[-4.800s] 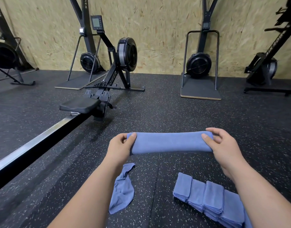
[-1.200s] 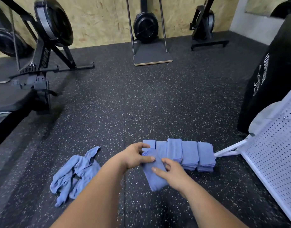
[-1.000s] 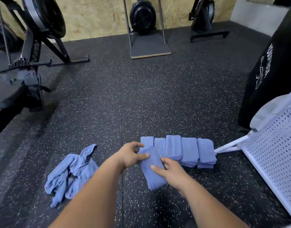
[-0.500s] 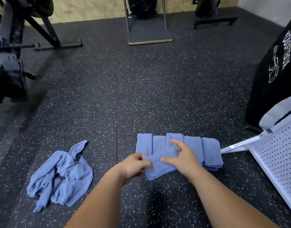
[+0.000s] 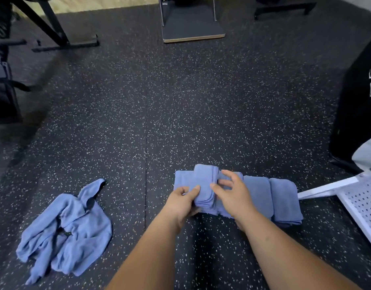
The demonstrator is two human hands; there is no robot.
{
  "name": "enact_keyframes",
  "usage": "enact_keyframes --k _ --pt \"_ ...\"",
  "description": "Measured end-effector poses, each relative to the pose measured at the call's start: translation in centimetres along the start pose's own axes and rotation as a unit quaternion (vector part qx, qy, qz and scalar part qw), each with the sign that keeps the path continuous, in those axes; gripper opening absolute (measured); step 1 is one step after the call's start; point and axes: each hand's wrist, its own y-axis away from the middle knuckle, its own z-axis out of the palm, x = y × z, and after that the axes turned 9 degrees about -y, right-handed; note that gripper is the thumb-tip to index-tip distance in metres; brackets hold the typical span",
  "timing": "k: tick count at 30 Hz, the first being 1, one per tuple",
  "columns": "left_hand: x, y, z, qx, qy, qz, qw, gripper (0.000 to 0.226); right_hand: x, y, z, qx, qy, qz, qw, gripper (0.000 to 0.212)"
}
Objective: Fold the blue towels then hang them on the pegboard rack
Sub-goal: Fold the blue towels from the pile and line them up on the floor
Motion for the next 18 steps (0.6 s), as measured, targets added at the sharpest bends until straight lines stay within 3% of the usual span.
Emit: enact_keyframes --k 1,4,5,8,10,12,15,18 --pt "-0.2 -0.5 0.4 0.014 -0.008 0.000 1.000 0.032 0.1 -0.4 0.3 -0.007 0.030 -0.013 0.999 0.055" --pt "-1.2 -2.4 1.1 0.062 -0.086 0.018 0.994 0.084 1.3 -1.5 1.0 -0.019 0.127 -0.057 0.990 0.059" --pt "-1.8 -3.1 1.2 0.068 -0.111 0.024 0.991 0.089 1.7 -1.8 1.1 -0.014 0.165 -0.070 0.984 0.060" --pt "-2.1 -3.6 1.8 0.059 -0.223 0.042 0.972 0.060 2.7 -1.8 0.7 -0.015 0.344 -0.109 0.932 0.063" --pt "-2.4 -3.8 2.1 0.077 -0.352 0.080 0.929 0.048 3.2 -1.5 0.3 -0.007 0.490 -0.151 0.858 0.062" --pt "-2.7 -4.0 2.3 0.122 -0.466 0.111 0.869 0.056 3.6 -1.4 0.1 -0.003 0.558 -0.184 0.809 0.061" --pt "-3.0 -4.1 2.6 0.167 -0.558 0.185 0.791 0.066 4.4 -1.6 0.2 -0.035 0.586 -0.185 0.788 0.065" --pt "-3.2 -4.9 2.8 0.163 -0.611 0.217 0.744 0.065 5.0 -1.4 0.3 -0.050 0.594 -0.156 0.788 0.067"
